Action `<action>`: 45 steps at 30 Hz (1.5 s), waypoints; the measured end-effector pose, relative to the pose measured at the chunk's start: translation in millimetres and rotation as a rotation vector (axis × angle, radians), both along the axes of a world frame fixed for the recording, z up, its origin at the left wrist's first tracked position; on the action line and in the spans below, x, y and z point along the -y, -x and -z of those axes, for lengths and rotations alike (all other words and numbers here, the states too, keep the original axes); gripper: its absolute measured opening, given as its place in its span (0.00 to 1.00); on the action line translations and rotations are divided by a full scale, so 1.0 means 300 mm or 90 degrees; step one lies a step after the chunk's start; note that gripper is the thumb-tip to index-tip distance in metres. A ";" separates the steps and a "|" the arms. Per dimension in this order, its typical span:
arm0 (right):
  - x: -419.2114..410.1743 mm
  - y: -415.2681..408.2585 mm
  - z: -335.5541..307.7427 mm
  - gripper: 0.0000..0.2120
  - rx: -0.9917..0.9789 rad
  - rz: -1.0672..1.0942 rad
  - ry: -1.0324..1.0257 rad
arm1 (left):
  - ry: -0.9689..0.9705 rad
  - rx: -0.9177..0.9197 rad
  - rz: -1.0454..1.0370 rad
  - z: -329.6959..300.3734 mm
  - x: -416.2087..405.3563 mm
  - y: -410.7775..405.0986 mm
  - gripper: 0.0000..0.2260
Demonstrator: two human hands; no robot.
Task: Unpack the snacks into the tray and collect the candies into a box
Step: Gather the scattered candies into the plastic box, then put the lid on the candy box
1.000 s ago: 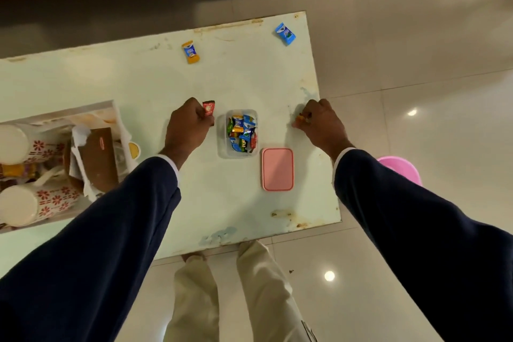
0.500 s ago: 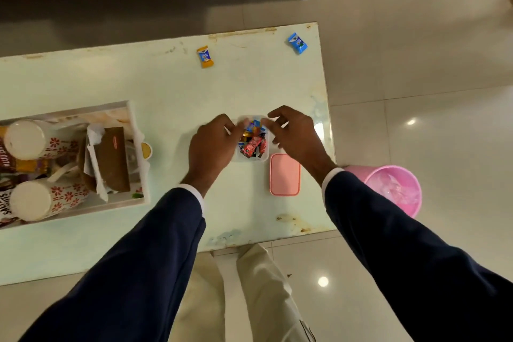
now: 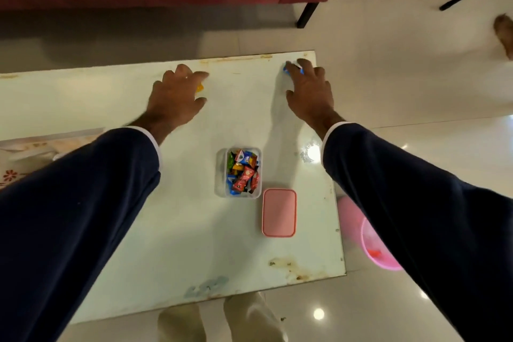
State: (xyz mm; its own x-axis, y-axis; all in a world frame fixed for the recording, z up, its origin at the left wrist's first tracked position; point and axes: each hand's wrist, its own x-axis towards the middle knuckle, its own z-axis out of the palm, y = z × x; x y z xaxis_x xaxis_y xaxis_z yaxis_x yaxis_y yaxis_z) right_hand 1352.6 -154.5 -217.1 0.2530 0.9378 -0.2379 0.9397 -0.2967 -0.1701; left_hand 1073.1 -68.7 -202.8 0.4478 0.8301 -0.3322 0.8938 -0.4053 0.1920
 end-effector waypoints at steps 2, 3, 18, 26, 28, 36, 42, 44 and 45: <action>0.014 0.011 0.007 0.25 0.025 -0.058 -0.015 | -0.019 0.006 0.025 0.015 0.014 -0.003 0.18; 0.033 0.018 0.010 0.22 0.021 -0.073 -0.026 | -0.025 0.029 0.016 0.017 0.029 -0.001 0.14; 0.474 0.210 -0.110 0.10 -0.607 0.386 0.037 | 0.200 0.482 -0.353 -0.152 0.426 0.073 0.06; 0.516 0.442 -0.258 0.13 -0.592 0.391 -0.017 | 0.280 0.501 -0.348 -0.191 0.626 0.030 0.12; 0.505 0.453 -0.265 0.16 -0.573 0.384 -0.045 | 0.232 0.455 -0.283 -0.198 0.625 0.037 0.14; 0.725 0.376 -0.194 0.31 -0.266 0.392 0.098 | 0.281 0.383 -0.285 -0.178 0.672 0.164 0.11; 0.796 0.476 -0.106 0.47 -0.121 0.289 0.170 | 0.449 0.400 -0.359 -0.123 0.799 0.203 0.09; 0.773 0.494 -0.110 0.43 -0.140 0.311 0.146 | 0.473 0.400 -0.365 -0.122 0.822 0.210 0.09; 0.768 0.499 -0.115 0.42 -0.151 0.322 0.146 | 0.480 0.397 -0.369 -0.125 0.830 0.211 0.09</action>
